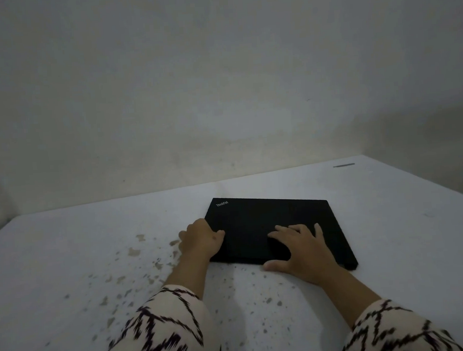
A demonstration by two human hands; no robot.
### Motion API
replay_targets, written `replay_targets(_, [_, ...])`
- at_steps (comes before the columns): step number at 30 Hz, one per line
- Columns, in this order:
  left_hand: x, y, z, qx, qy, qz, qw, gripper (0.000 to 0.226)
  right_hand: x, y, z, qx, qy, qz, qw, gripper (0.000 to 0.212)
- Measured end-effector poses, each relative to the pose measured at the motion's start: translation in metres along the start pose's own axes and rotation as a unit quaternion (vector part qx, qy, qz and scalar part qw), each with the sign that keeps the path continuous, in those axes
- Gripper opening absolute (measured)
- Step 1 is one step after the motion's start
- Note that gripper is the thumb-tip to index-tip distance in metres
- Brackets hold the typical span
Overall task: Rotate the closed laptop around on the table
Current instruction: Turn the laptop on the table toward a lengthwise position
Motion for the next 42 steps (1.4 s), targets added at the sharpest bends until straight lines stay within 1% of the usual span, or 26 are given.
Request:
replay_targets(5, [-0.009, 0.007, -0.008, -0.005, -0.01, 0.016, 1.0, 0.053, 0.006, 0.022, -0.003, -0.005, 0.019, -0.02, 1.0, 0.078])
replay_targets(10, [-0.01, 0.011, -0.007, -0.006, -0.025, 0.057, 0.998, 0.062, 0.003, 0.029, -0.008, -0.027, 0.057, 0.026, 0.998, 0.084])
replay_targets(13, [-0.007, 0.013, -0.002, -0.014, -0.035, 0.093, 0.995, 0.063, 0.002, 0.026, -0.008, -0.062, 0.061, 0.042, 0.995, 0.088])
replay_targets(15, [-0.006, 0.015, 0.004, -0.041, -0.038, 0.118, 0.991, 0.062, 0.0, 0.022, -0.008, -0.076, 0.06, 0.03, 0.995, 0.092])
replay_targets(19, [-0.006, 0.027, 0.018, -0.12, -0.054, 0.14, 0.981, 0.066, -0.005, 0.015, -0.006, -0.051, 0.038, 0.003, 0.998, 0.095])
replay_targets(21, [-0.006, 0.036, 0.025, -0.151, -0.06, 0.158, 0.974, 0.068, -0.004, 0.015, -0.002, -0.057, 0.034, -0.001, 0.998, 0.096])
replay_targets(24, [-0.008, 0.046, 0.038, -0.189, -0.062, 0.184, 0.963, 0.063, -0.004, 0.016, 0.0, -0.07, 0.029, -0.007, 0.997, 0.1])
replay_targets(26, [-0.01, 0.053, 0.048, -0.207, -0.069, 0.196, 0.956, 0.06, -0.006, 0.017, -0.001, -0.098, 0.037, -0.019, 0.994, 0.106])
replay_targets(28, [-0.013, 0.058, 0.055, -0.219, -0.078, 0.204, 0.951, 0.058, -0.009, 0.018, -0.003, -0.16, 0.042, -0.015, 0.986, 0.119])
replay_targets(31, [-0.019, 0.067, 0.066, -0.234, -0.099, 0.202, 0.946, 0.058, -0.01, 0.019, -0.006, -0.263, 0.01, 0.02, 0.964, 0.132])
replay_targets(33, [-0.023, 0.072, 0.074, -0.236, -0.111, 0.204, 0.944, 0.059, -0.01, 0.017, -0.008, -0.304, -0.006, 0.044, 0.952, 0.135])
replay_targets(37, [-0.029, 0.077, 0.087, -0.213, -0.128, 0.212, 0.945, 0.064, -0.014, 0.016, -0.01, -0.321, -0.025, 0.088, 0.943, 0.136])
replay_targets(39, [-0.031, 0.079, 0.09, -0.21, -0.12, 0.21, 0.947, 0.064, -0.014, 0.017, -0.009, -0.311, -0.026, 0.106, 0.944, 0.133])
replay_targets(42, [-0.03, 0.079, 0.09, -0.216, -0.105, 0.215, 0.947, 0.061, -0.01, 0.017, -0.006, -0.299, -0.029, 0.101, 0.948, 0.128])
Point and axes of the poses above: each hand's wrist, its own z-axis towards the middle knuckle, its own x-axis out of the back of the hand, y = z × x, the point moved 2 cm from there along z, towards the middle knuckle, and after that the axes turned 6 degrees about -y, right-handed, at the moved point
